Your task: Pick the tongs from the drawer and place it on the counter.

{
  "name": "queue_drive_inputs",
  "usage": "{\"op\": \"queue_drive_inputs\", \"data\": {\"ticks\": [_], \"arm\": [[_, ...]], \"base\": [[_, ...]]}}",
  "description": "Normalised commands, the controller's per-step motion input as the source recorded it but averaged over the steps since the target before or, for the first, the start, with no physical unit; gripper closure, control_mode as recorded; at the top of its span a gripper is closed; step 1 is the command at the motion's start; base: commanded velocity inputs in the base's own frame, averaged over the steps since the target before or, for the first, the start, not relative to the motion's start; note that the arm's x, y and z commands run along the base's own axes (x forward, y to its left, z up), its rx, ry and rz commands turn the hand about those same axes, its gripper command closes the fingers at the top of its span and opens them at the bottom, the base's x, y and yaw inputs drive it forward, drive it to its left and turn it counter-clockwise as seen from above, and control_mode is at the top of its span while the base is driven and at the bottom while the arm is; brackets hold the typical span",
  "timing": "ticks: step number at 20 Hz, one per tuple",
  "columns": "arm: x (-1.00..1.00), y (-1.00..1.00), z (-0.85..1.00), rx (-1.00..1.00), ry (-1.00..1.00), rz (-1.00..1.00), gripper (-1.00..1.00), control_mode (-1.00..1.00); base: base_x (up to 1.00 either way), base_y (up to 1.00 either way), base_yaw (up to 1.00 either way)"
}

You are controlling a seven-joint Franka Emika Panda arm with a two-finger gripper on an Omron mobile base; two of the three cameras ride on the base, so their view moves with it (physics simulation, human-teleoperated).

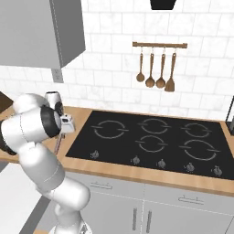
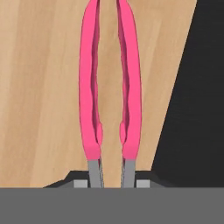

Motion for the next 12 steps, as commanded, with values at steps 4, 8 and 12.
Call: {"op": "queue_drive_inputs", "data": {"ticks": [4, 8, 12], "arm": [[0.66, 0.03, -0.42, -0.03, 0.01, 0.0, 1.0, -1.0], [0.18, 0.02, -0.76, -0.03, 0.0, 0.0, 1.0, -1.0], [0.28, 0.06, -0.53, -0.01, 0.0, 0.0, -1.0, -1.0]], "base": [[0.0, 0.0, 0.0], [0.0, 0.0, 0.0], [0.0, 0.0, 0.0]]}}
